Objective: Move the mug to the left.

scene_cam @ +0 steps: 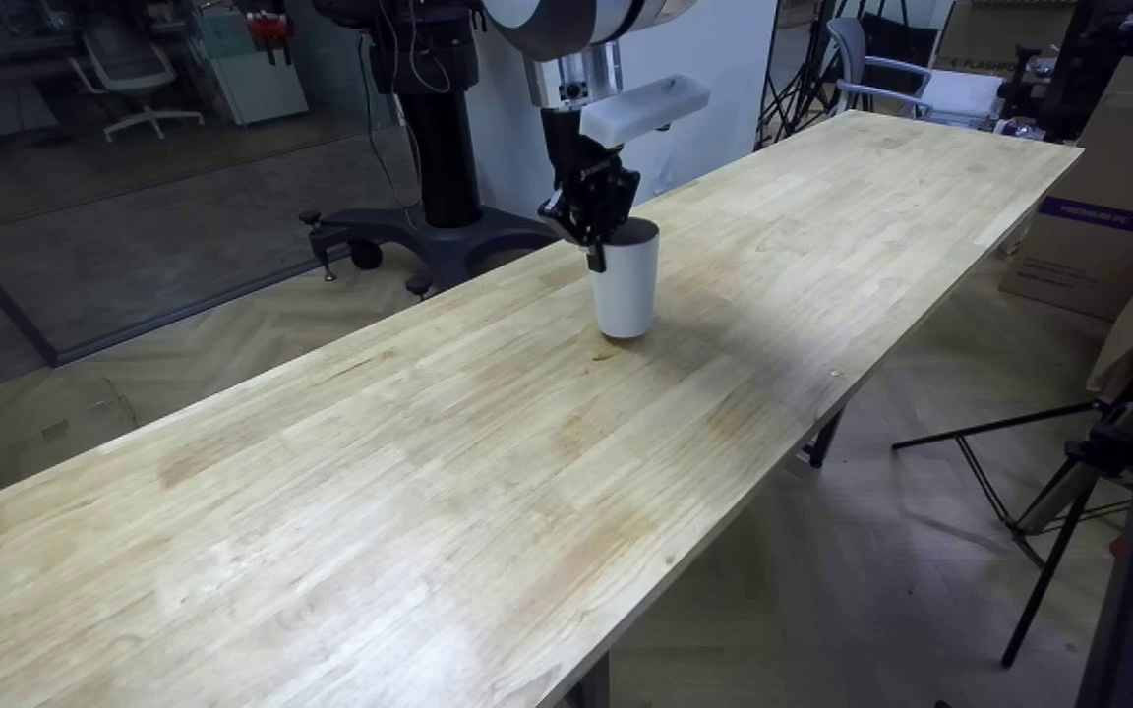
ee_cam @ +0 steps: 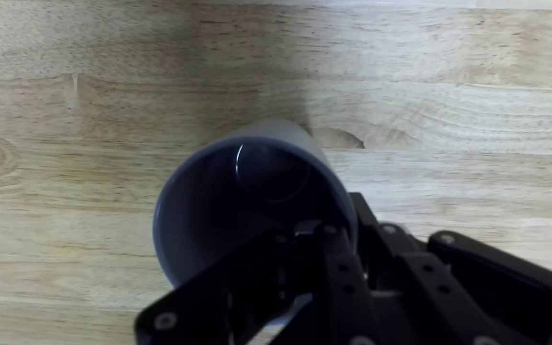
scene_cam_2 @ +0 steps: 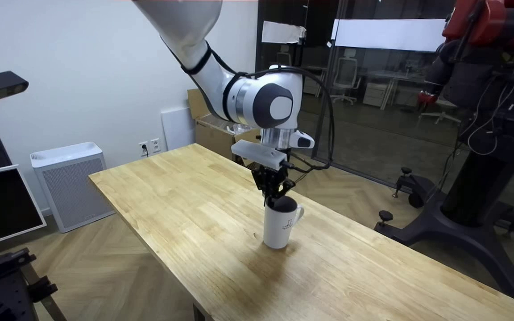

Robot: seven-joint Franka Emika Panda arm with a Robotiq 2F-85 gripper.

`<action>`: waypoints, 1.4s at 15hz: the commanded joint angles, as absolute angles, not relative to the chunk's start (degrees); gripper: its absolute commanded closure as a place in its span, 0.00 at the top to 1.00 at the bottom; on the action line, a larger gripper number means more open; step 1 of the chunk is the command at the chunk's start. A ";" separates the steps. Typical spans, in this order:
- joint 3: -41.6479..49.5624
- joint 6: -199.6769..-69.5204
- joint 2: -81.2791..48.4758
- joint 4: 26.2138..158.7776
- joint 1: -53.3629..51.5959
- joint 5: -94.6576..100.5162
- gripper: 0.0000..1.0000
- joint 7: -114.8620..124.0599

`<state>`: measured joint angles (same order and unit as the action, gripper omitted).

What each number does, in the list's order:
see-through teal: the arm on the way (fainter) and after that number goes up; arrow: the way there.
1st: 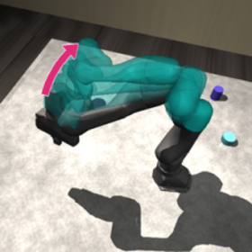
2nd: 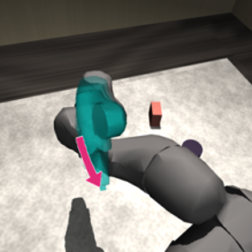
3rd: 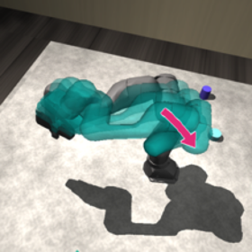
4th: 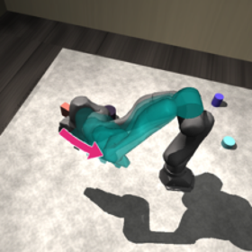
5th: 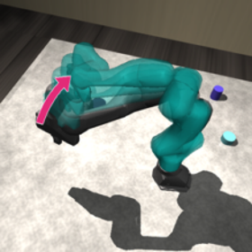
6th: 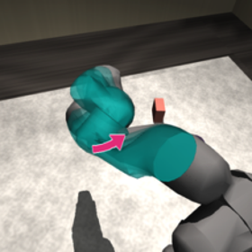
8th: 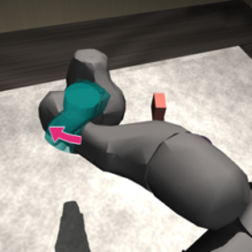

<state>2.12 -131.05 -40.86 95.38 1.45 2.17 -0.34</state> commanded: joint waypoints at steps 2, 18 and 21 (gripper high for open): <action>3.02 -129.49 -41.42 93.05 0.59 2.53 0.02 2.69; 4.42 -129.40 -35.54 97.60 -1.60 4.40 1.00 5.56; 3.33 -129.47 -37.19 95.84 -0.55 3.83 1.00 3.54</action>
